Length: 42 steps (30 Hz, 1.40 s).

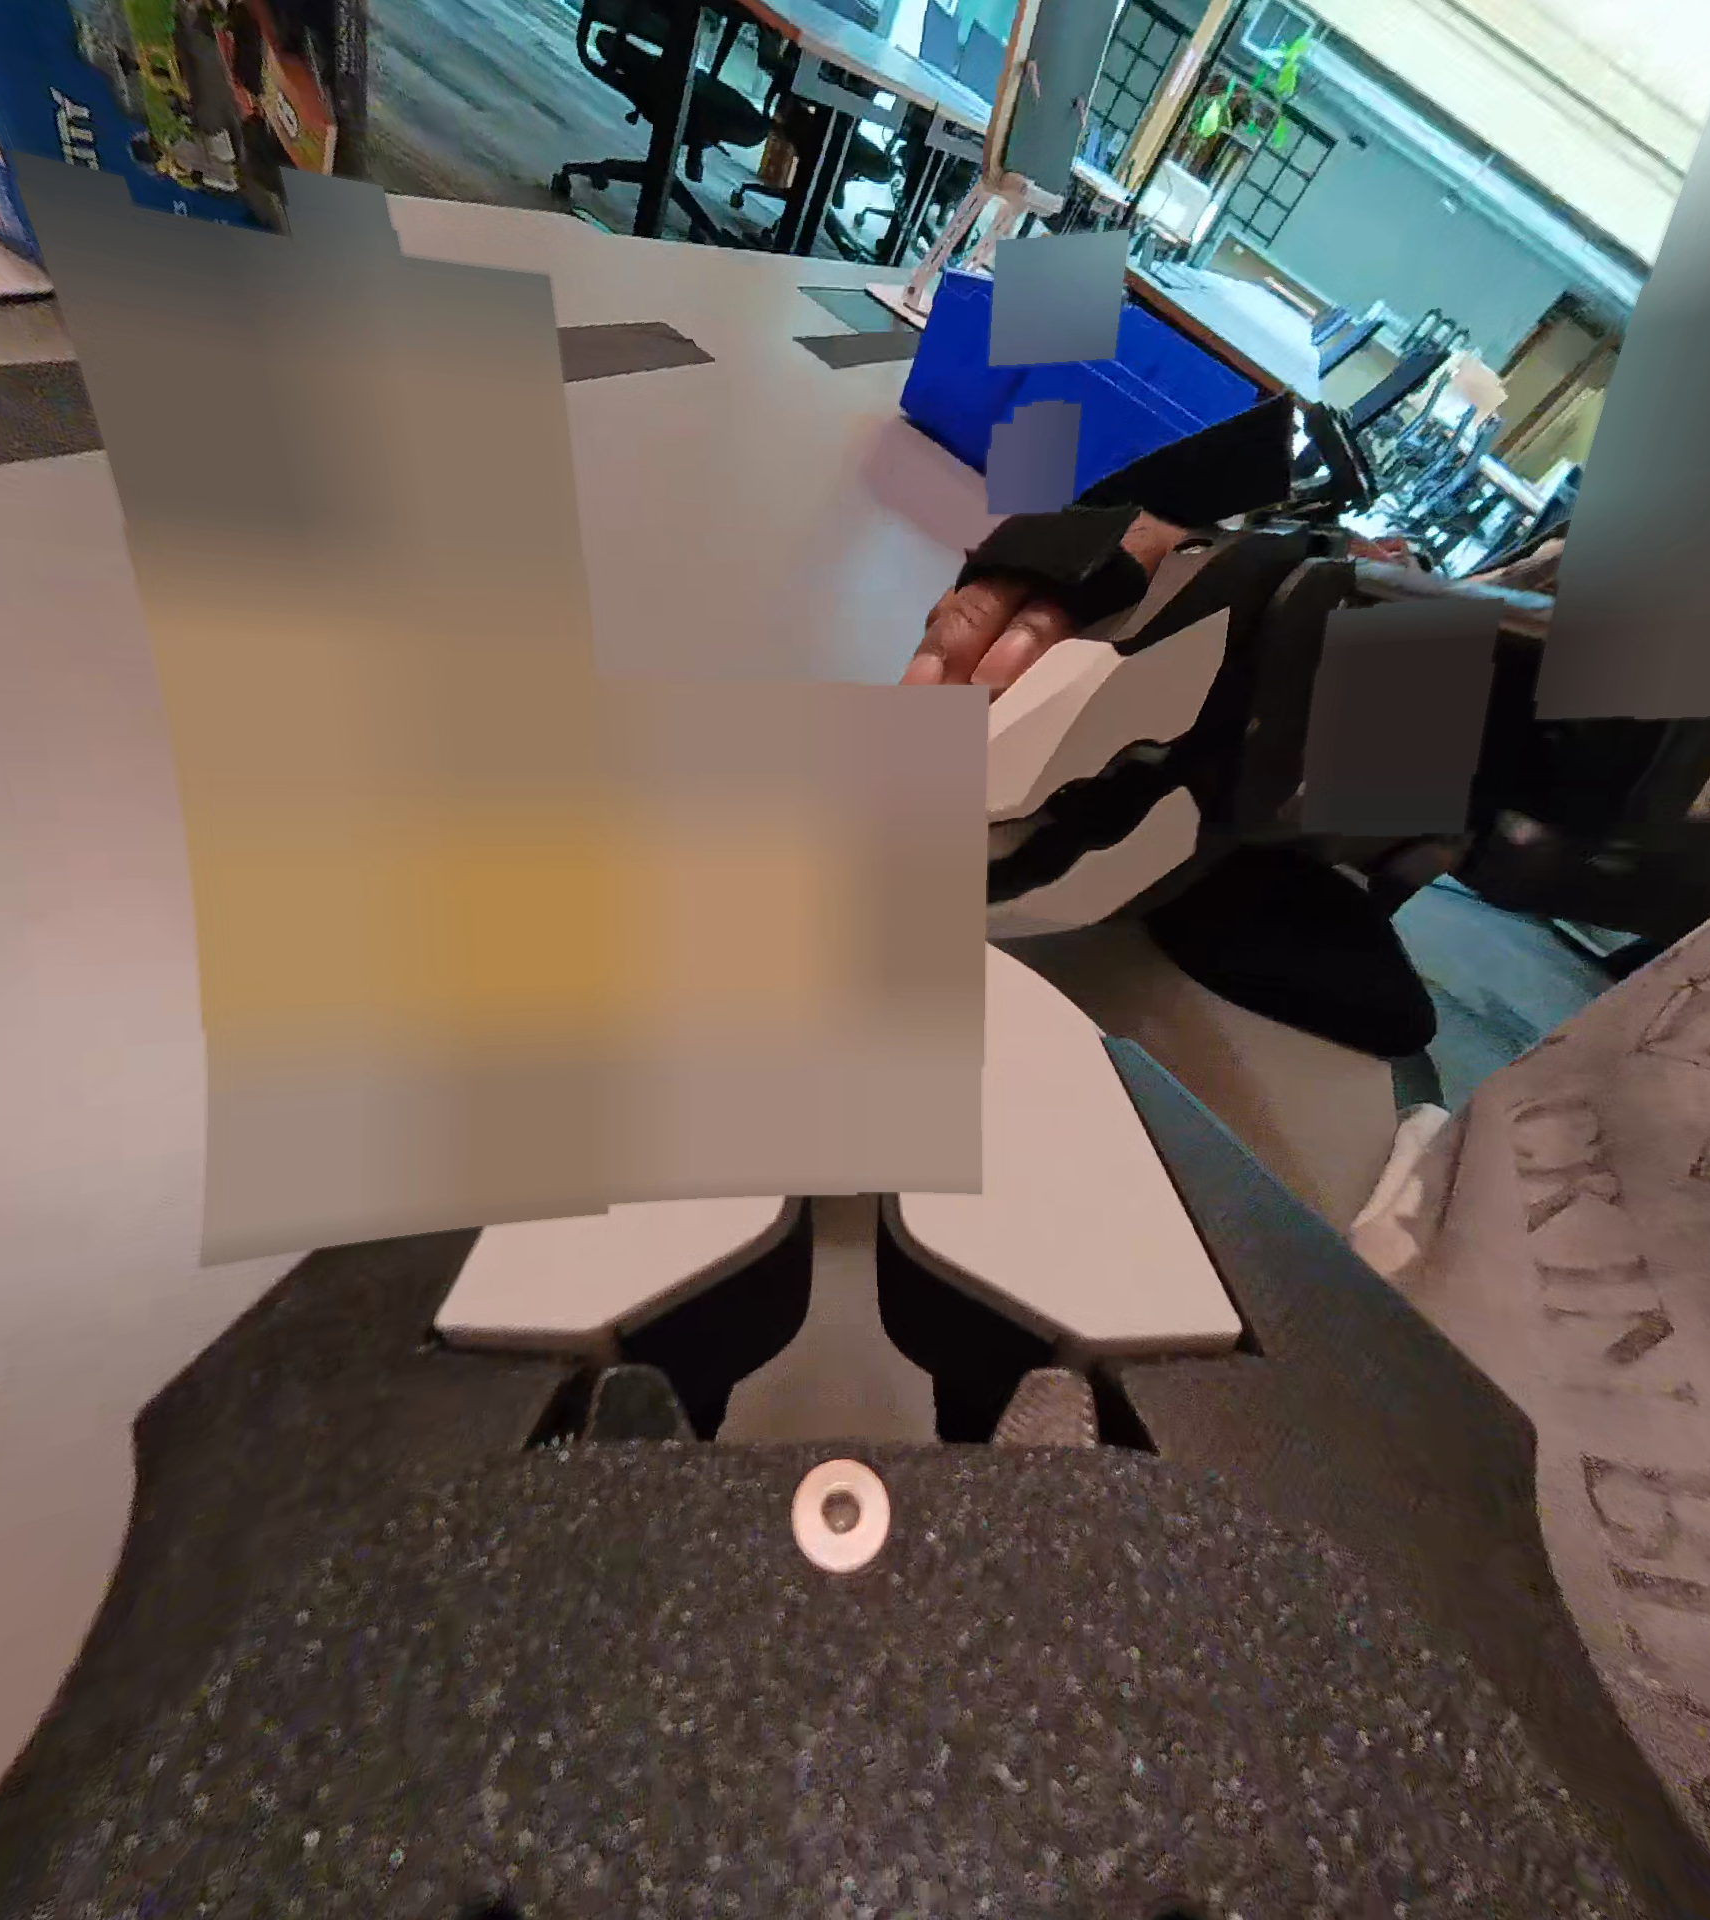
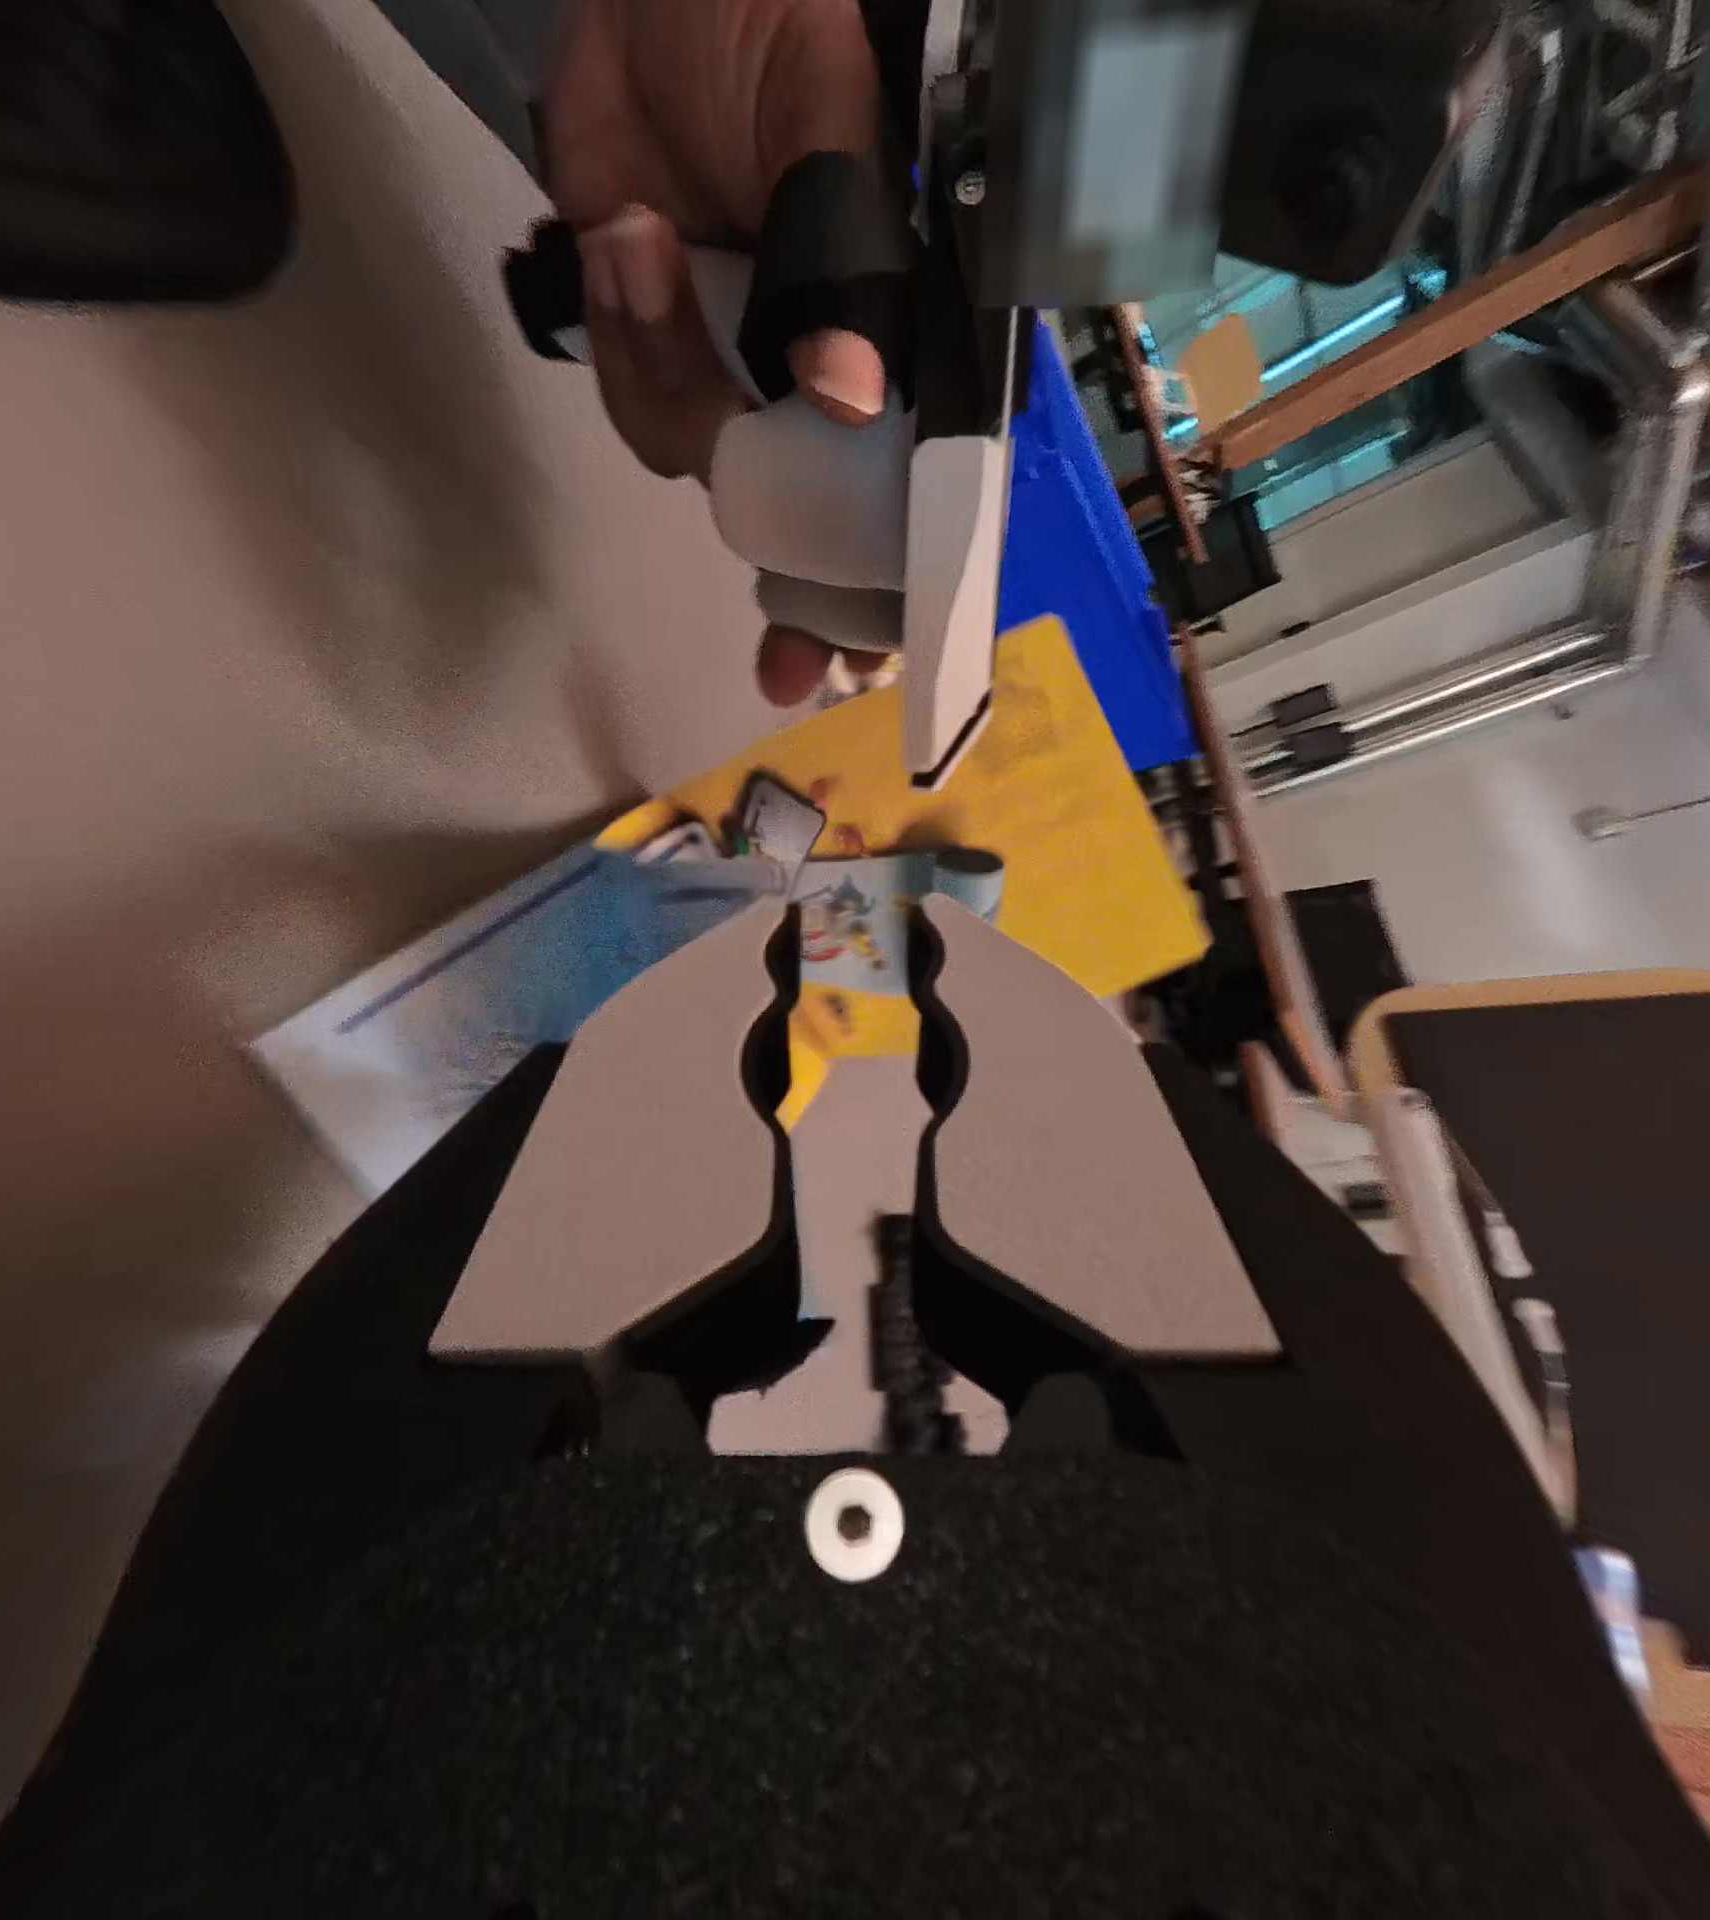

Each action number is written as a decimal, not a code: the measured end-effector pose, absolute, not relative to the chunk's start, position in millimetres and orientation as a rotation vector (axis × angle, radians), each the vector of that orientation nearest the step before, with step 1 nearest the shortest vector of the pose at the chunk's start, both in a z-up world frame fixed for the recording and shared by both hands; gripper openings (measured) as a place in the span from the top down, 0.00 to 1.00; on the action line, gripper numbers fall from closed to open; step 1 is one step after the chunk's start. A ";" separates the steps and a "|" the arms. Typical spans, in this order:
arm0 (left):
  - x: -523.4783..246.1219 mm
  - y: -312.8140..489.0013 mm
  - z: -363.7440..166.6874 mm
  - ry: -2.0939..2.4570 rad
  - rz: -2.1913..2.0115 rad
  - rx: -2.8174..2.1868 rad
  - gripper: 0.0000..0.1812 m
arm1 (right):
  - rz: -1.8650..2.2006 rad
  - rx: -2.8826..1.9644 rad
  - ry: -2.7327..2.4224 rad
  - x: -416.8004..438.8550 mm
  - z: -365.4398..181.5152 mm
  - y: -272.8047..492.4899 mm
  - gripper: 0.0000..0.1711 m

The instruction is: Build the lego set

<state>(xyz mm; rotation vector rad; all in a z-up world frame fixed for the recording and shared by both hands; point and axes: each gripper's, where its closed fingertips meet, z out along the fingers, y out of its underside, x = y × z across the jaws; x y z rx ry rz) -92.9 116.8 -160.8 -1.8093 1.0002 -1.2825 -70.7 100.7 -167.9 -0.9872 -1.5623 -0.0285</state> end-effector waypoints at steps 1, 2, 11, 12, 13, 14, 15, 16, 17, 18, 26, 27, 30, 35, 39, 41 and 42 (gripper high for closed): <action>-93.0 115.3 -160.0 1.006 -1.278 -1.806 0.96 | 0.032 -1.024 -1.563 -67.1 -168.9 93.8 0.86; -93.1 114.1 -159.8 1.009 -1.275 -1.806 0.96 | 0.102 -1.068 -1.554 -63.5 -168.5 87.8 0.83; -92.6 131.3 -182.6 1.052 -0.995 -1.873 0.95 | 0.532 -1.629 -1.771 -31.6 -216.8 72.8 0.82; -93.3 132.4 -184.8 1.067 -0.959 -1.875 0.95 | 0.544 -1.672 -1.817 -32.3 -226.4 70.8 0.81; -93.0 131.2 -185.6 1.085 -0.943 -1.870 0.95 | 0.516 -1.700 -1.843 -33.9 -235.4 74.0 0.80; -92.5 128.7 -185.7 1.105 -0.939 -1.859 0.95 | 0.473 -1.703 -1.862 -36.6 -242.6 78.9 0.79; -92.5 125.9 -185.6 1.127 -0.931 -1.846 0.95 | 0.438 -1.688 -1.858 -41.4 -245.6 85.2 0.79; -93.5 123.7 -185.8 1.150 -0.916 -1.834 0.94 | 0.443 -1.672 -1.843 -47.9 -245.0 89.4 0.79; -95.1 121.7 -185.4 1.174 -0.895 -1.818 0.93 | 0.466 -1.672 -1.820 -53.8 -242.4 93.0 0.79; -96.9 118.3 -184.5 1.205 -0.881 -1.795 0.91 | 0.478 -1.679 -1.793 -58.2 -238.9 98.4 0.79; -91.5 109.3 -203.0 1.358 -0.701 -1.741 0.73 | 0.466 -1.638 -1.635 -85.4 -211.3 137.9 0.79; -90.8 118.9 -204.6 1.344 -0.606 -1.729 0.81 | 0.480 -1.631 -1.617 -89.7 -207.6 140.1 0.79; -101.9 147.4 -200.5 1.252 -0.376 -1.744 1.00 | 0.481 -1.645 -1.582 -90.1 -197.7 145.6 0.80; -108.1 141.9 -188.4 0.754 -0.966 -1.993 1.00 | 0.505 -1.761 -1.860 -59.0 -226.3 92.7 0.82; -130.0 144.0 -203.3 0.575 -0.998 -2.063 1.00 | 0.476 -1.779 -1.966 -49.7 -250.5 56.9 0.78; -135.8 143.6 -207.0 0.555 -0.993 -2.078 1.00 | 0.440 -1.765 -1.973 -50.2 -255.6 54.7 0.83; -137.9 143.9 -207.0 0.548 -0.990 -2.077 1.00 | 0.422 -1.764 -1.983 -49.2 -257.4 56.0 0.84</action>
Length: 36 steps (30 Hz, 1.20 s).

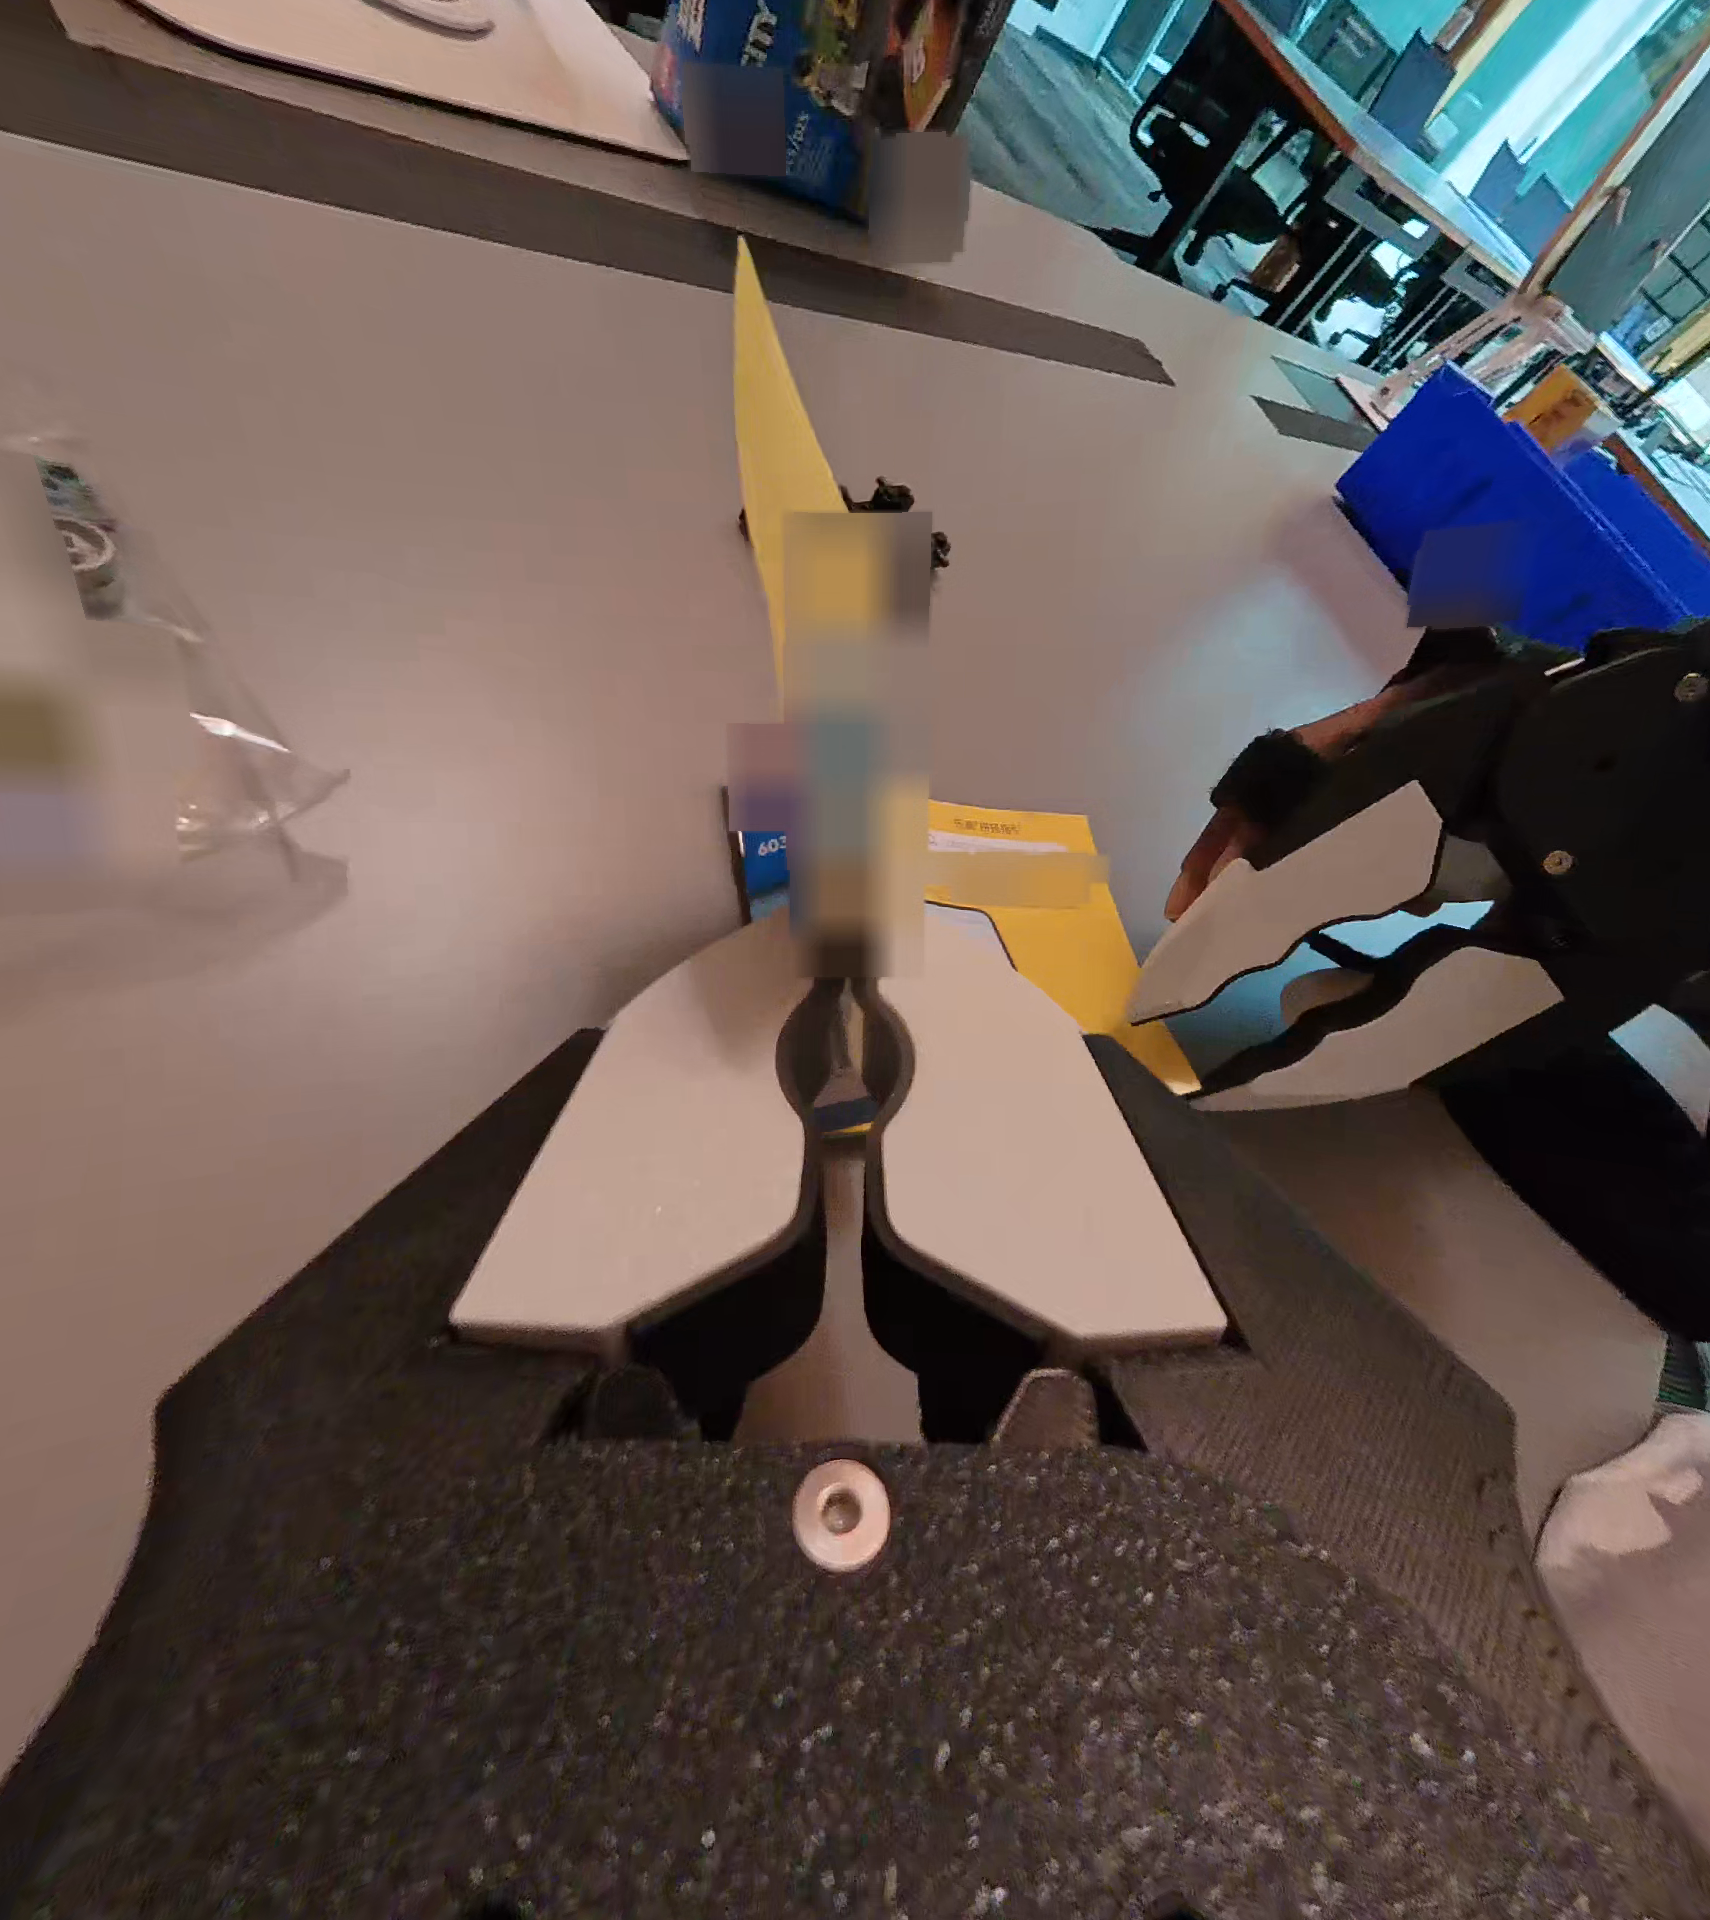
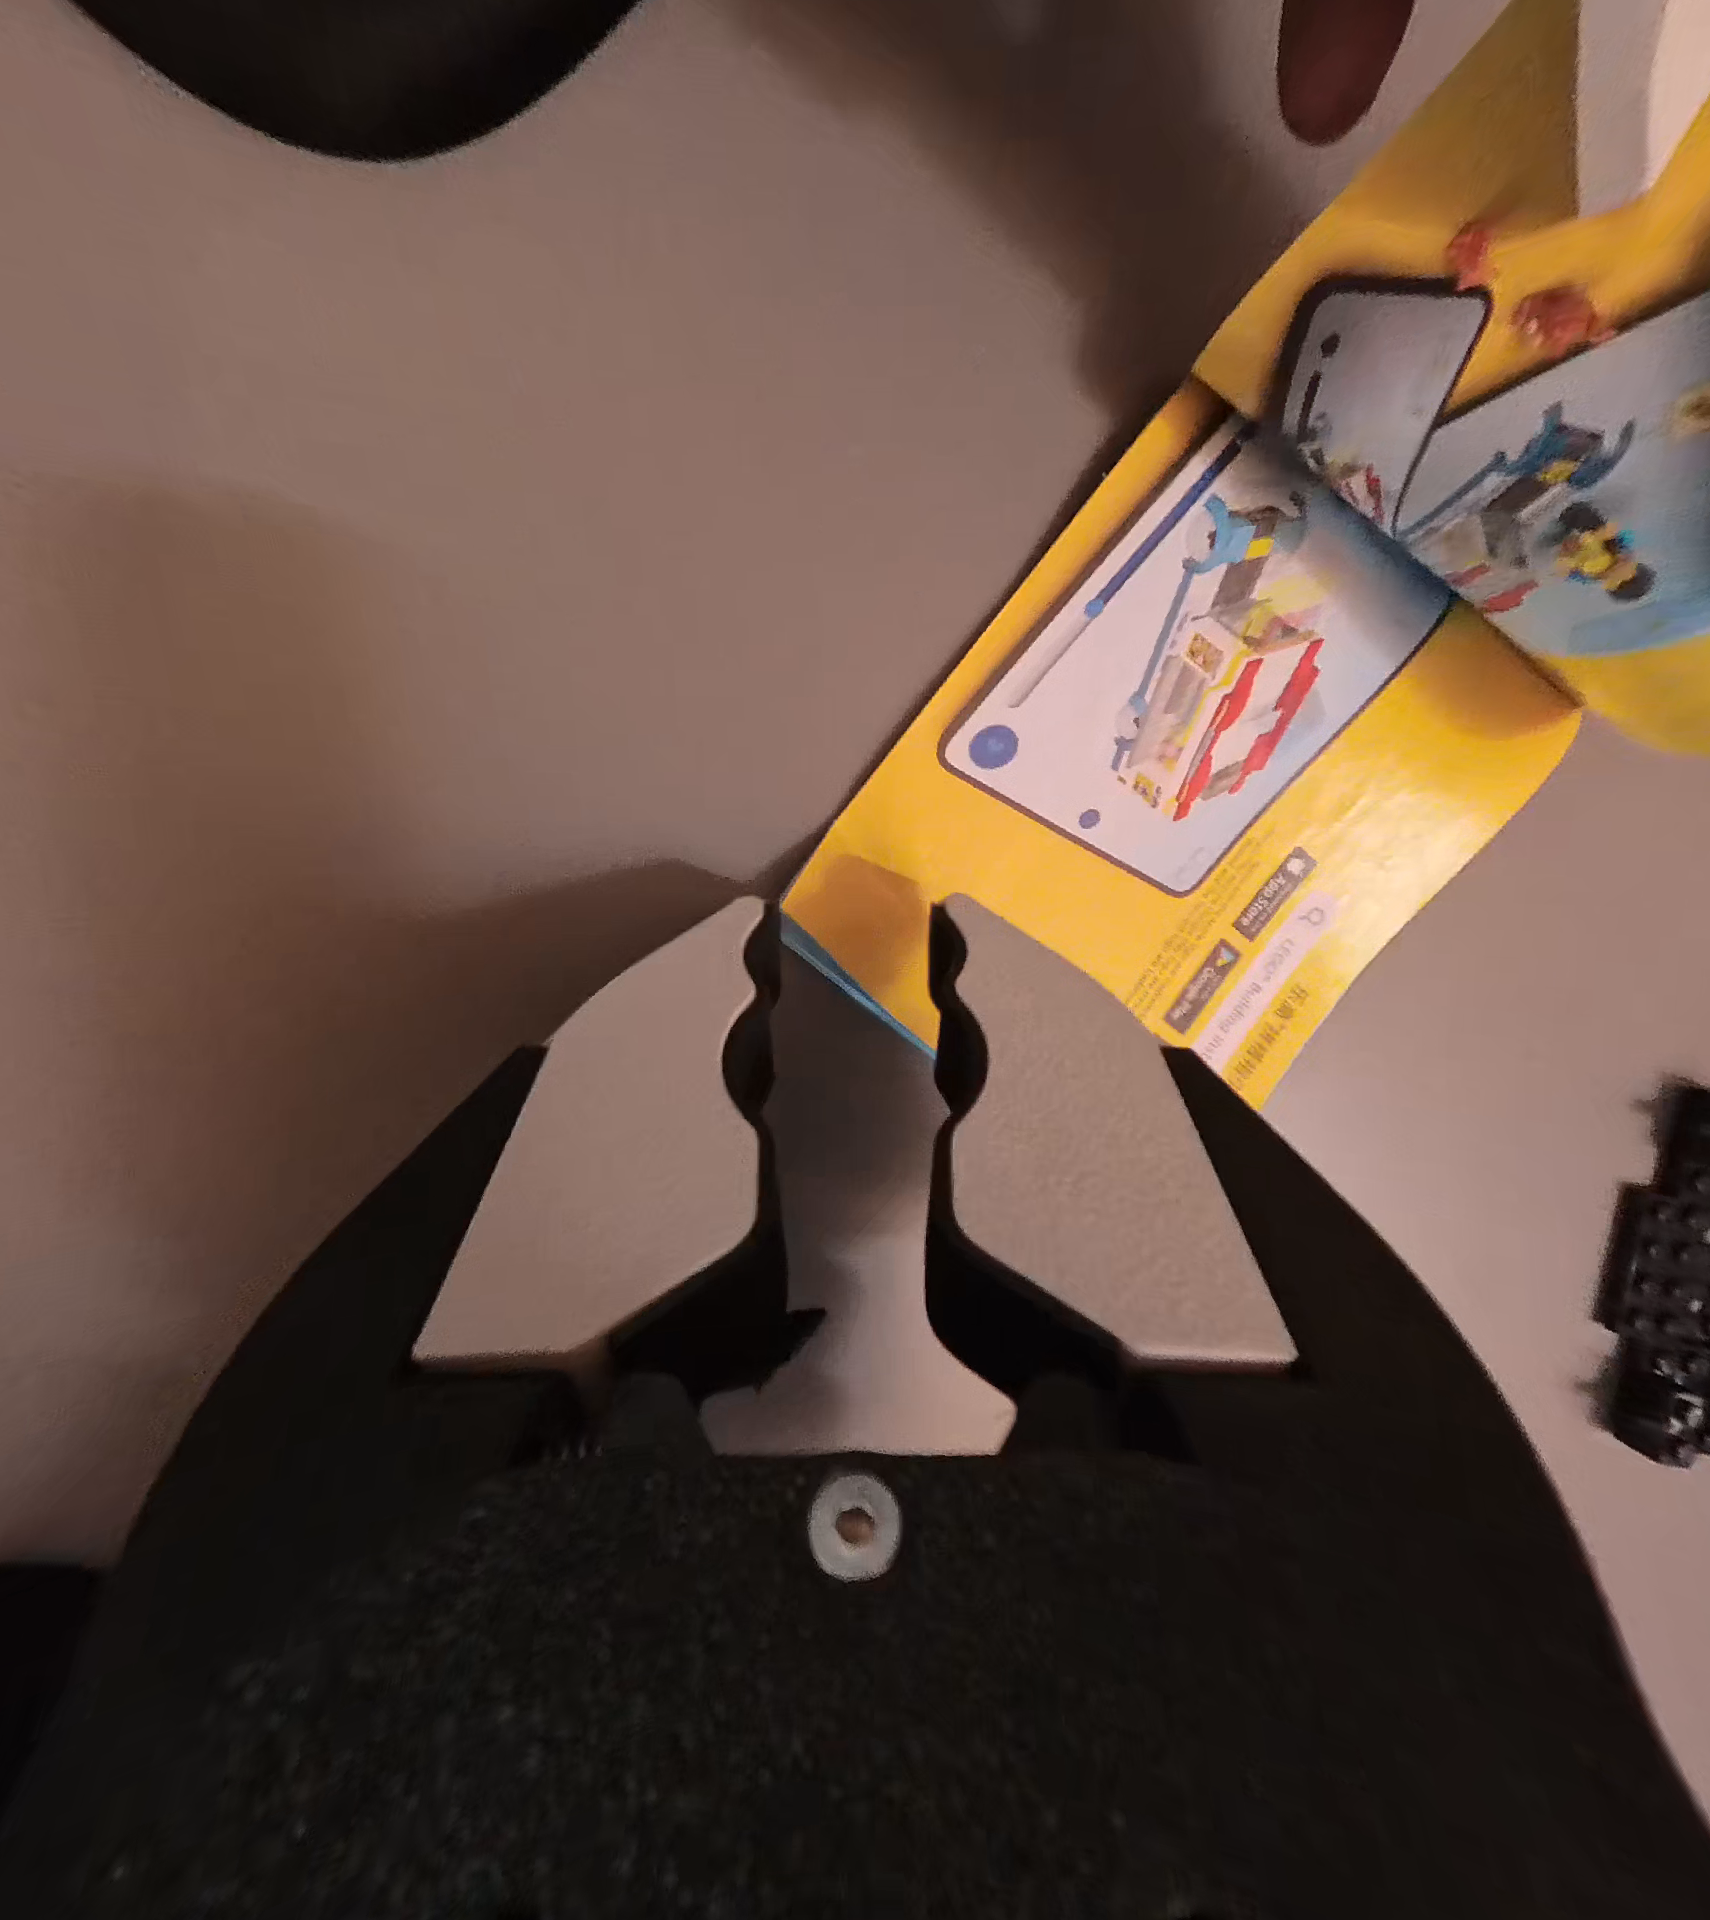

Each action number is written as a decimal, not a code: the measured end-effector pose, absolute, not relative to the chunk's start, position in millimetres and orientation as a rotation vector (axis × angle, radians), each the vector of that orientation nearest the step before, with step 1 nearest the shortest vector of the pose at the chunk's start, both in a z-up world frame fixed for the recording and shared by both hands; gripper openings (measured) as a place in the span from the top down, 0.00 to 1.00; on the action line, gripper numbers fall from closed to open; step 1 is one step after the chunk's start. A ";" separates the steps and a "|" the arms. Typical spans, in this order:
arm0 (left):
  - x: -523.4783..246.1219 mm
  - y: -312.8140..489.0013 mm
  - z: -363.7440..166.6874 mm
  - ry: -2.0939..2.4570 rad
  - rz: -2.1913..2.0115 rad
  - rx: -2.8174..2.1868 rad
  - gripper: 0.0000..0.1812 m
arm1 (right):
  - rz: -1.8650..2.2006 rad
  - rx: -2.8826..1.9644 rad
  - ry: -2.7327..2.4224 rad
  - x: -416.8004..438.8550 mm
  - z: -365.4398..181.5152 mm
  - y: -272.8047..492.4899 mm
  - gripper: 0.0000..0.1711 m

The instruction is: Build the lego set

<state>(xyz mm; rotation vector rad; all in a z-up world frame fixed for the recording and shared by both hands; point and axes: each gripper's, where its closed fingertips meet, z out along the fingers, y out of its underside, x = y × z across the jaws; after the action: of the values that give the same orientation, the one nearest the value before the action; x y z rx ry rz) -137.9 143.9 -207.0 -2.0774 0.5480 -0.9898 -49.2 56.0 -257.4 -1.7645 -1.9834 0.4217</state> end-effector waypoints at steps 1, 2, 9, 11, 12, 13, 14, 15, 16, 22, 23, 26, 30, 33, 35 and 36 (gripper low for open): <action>-139.3 143.9 -207.0 0.550 -0.982 -2.079 1.00 | 0.415 -1.769 -1.981 -49.1 -257.7 58.4 0.85; -140.3 143.8 -206.5 0.552 -0.975 -2.077 1.00 | 0.431 -1.772 -1.974 -50.2 -256.4 59.7 0.88; -156.2 148.9 -210.3 0.576 -0.880 -2.076 1.00 | 0.552 -1.801 -1.993 -50.2 -249.1 63.1 1.00; -165.9 151.3 -209.2 0.566 -0.857 -2.072 0.99 | 0.574 -1.812 -1.980 -46.2 -245.1 66.2 1.00; -170.9 151.8 -210.2 0.564 -0.845 -2.078 0.99 | 0.605 -1.820 -1.973 -44.2 -241.7 65.4 1.00; -176.0 151.8 -212.8 0.568 -0.827 -2.090 0.99 | 0.645 -1.822 -1.965 -42.5 -237.1 63.5 1.00; -181.0 150.9 -216.1 0.578 -0.806 -2.103 0.99 | 0.679 -1.821 -1.966 -40.1 -232.3 60.6 1.00; -185.3 149.2 -219.0 0.588 -0.789 -2.115 0.98 | 0.699 -1.816 -1.970 -36.9 -227.7 58.4 1.00; -189.4 147.1 -221.7 0.598 -0.772 -2.127 0.98 | 0.708 -1.812 -1.970 -33.5 -222.7 57.1 1.00; -227.0 133.2 -226.3 0.662 -0.580 -2.200 0.86 | 0.697 -1.729 -1.887 -28.3 -179.2 61.8 1.00; -237.2 135.7 -214.7 0.627 -0.522 -2.168 0.86 | 0.668 -1.705 -1.877 -29.7 -173.6 64.6 1.00; -235.1 129.2 -166.3 0.677 -0.417 -2.002 0.89 | 0.633 -1.636 -1.842 -40.2 -159.6 72.1 1.00; -155.6 82.4 -121.3 0.974 -0.609 -1.793 0.89 | 0.582 -1.548 -1.817 -62.3 -151.0 84.8 1.00; -118.0 74.6 -120.4 1.174 -0.538 -1.681 0.89 | 0.568 -1.490 -1.807 -79.2 -146.2 89.9 1.00; -103.2 81.0 -134.7 1.293 -0.482 -1.661 0.89 | 0.560 -1.465 -1.815 -86.8 -144.4 92.1 1.00; -97.2 84.9 -142.4 1.334 -0.479 -1.662 0.89 | 0.556 -1.454 -1.824 -89.5 -143.6 92.6 1.00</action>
<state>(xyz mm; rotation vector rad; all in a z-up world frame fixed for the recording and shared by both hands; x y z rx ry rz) -97.2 84.9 -142.4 -1.6623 1.3337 -0.4790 -89.5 92.6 -143.6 -1.4540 -1.8245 0.5560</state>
